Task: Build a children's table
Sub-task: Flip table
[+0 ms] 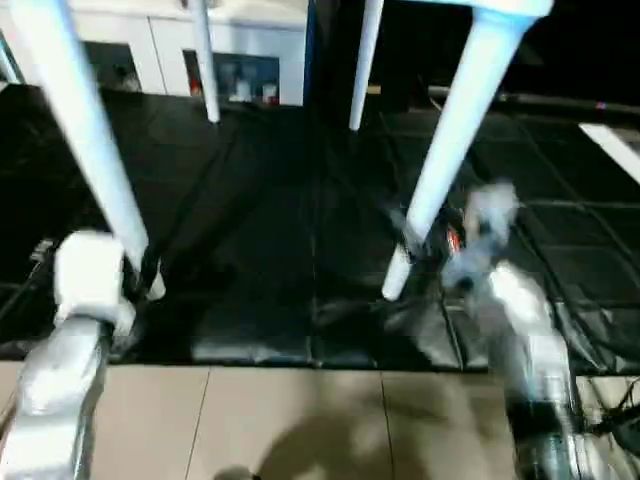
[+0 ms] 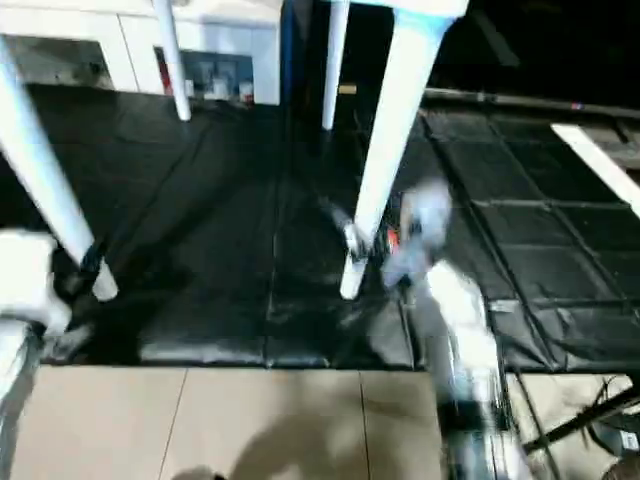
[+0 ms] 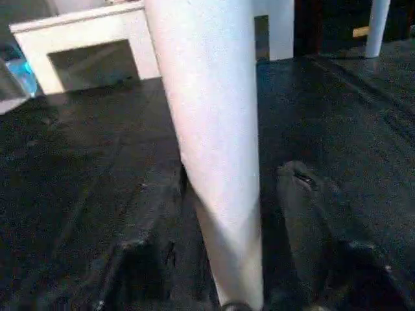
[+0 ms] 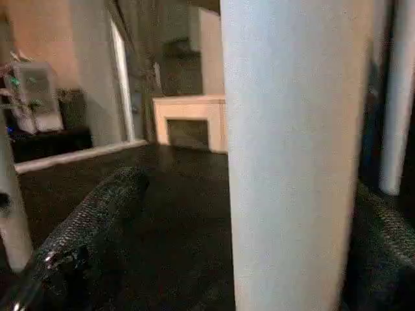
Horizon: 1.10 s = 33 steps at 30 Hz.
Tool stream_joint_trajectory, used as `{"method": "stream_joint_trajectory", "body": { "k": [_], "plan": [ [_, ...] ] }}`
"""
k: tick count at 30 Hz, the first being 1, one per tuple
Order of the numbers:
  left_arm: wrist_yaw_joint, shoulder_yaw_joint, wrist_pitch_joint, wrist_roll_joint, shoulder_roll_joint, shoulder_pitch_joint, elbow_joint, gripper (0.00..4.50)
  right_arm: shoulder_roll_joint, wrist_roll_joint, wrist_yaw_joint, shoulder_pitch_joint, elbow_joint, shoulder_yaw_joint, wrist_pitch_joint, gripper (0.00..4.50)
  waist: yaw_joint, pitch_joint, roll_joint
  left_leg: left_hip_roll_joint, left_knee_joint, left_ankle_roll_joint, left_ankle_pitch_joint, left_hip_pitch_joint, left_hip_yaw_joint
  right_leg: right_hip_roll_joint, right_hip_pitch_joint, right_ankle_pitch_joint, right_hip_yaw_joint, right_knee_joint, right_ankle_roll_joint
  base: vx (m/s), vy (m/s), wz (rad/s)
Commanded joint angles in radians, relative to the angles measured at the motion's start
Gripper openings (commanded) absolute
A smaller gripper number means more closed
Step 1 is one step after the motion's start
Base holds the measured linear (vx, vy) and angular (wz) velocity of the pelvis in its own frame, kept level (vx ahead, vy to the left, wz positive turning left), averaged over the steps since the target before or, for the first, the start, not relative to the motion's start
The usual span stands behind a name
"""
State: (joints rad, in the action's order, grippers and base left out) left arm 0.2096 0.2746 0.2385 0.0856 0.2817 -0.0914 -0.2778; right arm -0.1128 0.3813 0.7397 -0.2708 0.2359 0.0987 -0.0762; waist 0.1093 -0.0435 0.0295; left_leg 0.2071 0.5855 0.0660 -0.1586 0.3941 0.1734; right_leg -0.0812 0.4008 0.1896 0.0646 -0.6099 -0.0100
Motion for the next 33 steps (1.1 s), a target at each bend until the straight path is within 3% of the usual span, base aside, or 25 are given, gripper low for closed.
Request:
{"method": "stream_joint_trajectory", "body": {
  "k": [1,2,11,13,14,16,20,24,26,28,30,31,32,33],
  "plan": [
    [0.005,0.012,-0.035,0.026,-0.014,-0.008,-0.026,2.95,0.005,-0.027,-0.02,0.01,-0.043,-0.008,-0.038,4.13,-0.004,0.056,-0.022,0.025,-0.083,0.019,-0.339,-0.022,-0.008,-0.045,-0.033,0.169,-0.041,0.076,0.148,0.0,0.0,0.0],
    [0.017,0.02,-0.116,0.046,-0.036,-0.048,-0.024,3.03,0.03,-0.06,-0.068,0.063,-0.07,-0.006,-0.092,4.13,-0.004,0.053,-0.022,0.025,-0.084,0.022,-0.356,-0.021,-0.008,-0.046,-0.031,0.21,-0.042,0.081,0.136,0.0,0.0,0.0],
    [0.045,0.02,-0.282,0.15,-0.161,-0.195,-0.086,3.63,0.071,-0.175,-0.221,0.241,-0.202,0.031,-0.259,4.13,-0.021,0.035,-0.016,0.026,-0.095,0.046,-0.527,-0.032,-0.016,-0.044,-0.014,0.481,-0.045,0.115,0.045,0.0,0.0,0.0],
    [0.035,0.003,-0.274,0.156,-0.174,-0.223,-0.113,3.81,0.081,-0.21,-0.282,0.278,-0.241,0.046,-0.251,4.13,-0.026,0.031,-0.006,0.024,-0.095,0.045,-0.54,-0.03,-0.017,-0.044,-0.012,0.527,-0.045,0.12,0.024,0.0,0.0,0.0],
    [0.03,-0.009,-0.253,0.152,-0.175,-0.235,-0.126,3.88,0.084,-0.208,-0.304,0.297,-0.263,0.048,-0.206,4.13,-0.025,0.03,-0.01,0.022,-0.095,0.045,-0.545,-0.033,-0.019,-0.043,-0.009,0.555,-0.046,0.122,0.008,0.0,0.0,0.0],
    [0.007,-0.028,-0.238,0.115,-0.173,-0.255,-0.141,4.14,0.072,-0.22,-0.335,0.338,-0.295,0.026,-0.081,4.13,-0.028,0.028,-0.007,0.02,-0.095,0.046,-0.551,-0.033,-0.021,-0.037,-0.009,0.573,-0.045,0.125,-0.011,0.0,0.0,0.0],
    [-0.044,-0.037,-0.207,0.064,-0.203,-0.282,-0.166,4.14,0.087,-0.194,-0.384,0.418,-0.368,-0.013,0.106,4.13,-0.033,0.023,-0.008,0.016,-0.09,0.055,-0.591,-0.04,-0.025,-0.04,0.0,0.652,-0.038,0.142,-0.033,0.0,0.0,0.0],
    [-0.061,-0.035,-0.197,0.056,-0.209,-0.298,-0.162,4.14,0.092,-0.252,-0.431,0.452,-0.381,-0.025,0.155,4.13,-0.04,0.025,-0.013,0.017,-0.102,0.064,-0.6,-0.031,-0.035,-0.041,-0.016,0.618,-0.029,0.141,-0.03,0.0,0.0,0.0],
    [-0.066,-0.025,-0.201,0.065,-0.205,-0.299,-0.139,4.14,0.081,-0.245,-0.422,0.462,-0.383,-0.035,0.186,4.13,-0.042,0.024,-0.018,0.02,-0.105,0.065,-0.622,-0.038,-0.036,-0.04,-0.012,0.576,-0.031,0.141,-0.015,0.0,0.0,0.0],
    [-0.062,-0.022,-0.21,0.066,-0.197,-0.298,-0.123,4.14,0.073,-0.244,-0.416,0.466,-0.382,-0.044,0.197,4.13,-0.05,0.013,-0.016,0.015,-0.102,0.063,-0.681,-0.051,-0.035,-0.036,-0.002,0.623,-0.022,0.156,-0.016,0.0,0.0,0.0],
    [-0.057,-0.017,-0.213,0.07,-0.194,-0.298,-0.1,4.14,0.063,-0.263,-0.429,0.473,-0.394,-0.063,0.225,4.13,-0.061,0.008,-0.016,0.013,-0.104,0.065,-0.708,-0.053,-0.042,-0.038,-0.013,0.678,-0.009,0.166,-0.029,0.0,0.0,0.0],
    [-0.056,-0.016,-0.212,0.07,-0.195,-0.301,-0.097,4.14,0.06,-0.253,-0.422,0.474,-0.394,-0.068,0.239,4.13,-0.064,0.012,-0.017,0.016,-0.107,0.068,-0.71,-0.051,-0.047,-0.044,-0.023,0.67,-0.007,0.163,-0.027,0.0,0.0,0.0],
    [-0.056,-0.016,-0.212,0.07,-0.195,-0.301,-0.097,4.14,0.06,-0.253,-0.422,0.474,-0.394,-0.068,0.239,4.13,-0.063,0.012,-0.022,0.017,-0.109,0.069,-0.716,-0.052,-0.049,-0.044,-0.024,0.658,-0.007,0.162,-0.022,0.0,0.0,0.0],
    [-0.056,-0.016,-0.212,0.07,-0.195,-0.301,-0.097,4.14,0.06,-0.253,-0.422,0.474,-0.394,-0.068,0.239,4.13,-0.067,0.011,-0.021,0.018,-0.112,0.069,-0.728,-0.05,-0.052,-0.043,-0.026,0.64,-0.005,0.162,-0.018,0.0,0.0,0.0]
  ]
}}
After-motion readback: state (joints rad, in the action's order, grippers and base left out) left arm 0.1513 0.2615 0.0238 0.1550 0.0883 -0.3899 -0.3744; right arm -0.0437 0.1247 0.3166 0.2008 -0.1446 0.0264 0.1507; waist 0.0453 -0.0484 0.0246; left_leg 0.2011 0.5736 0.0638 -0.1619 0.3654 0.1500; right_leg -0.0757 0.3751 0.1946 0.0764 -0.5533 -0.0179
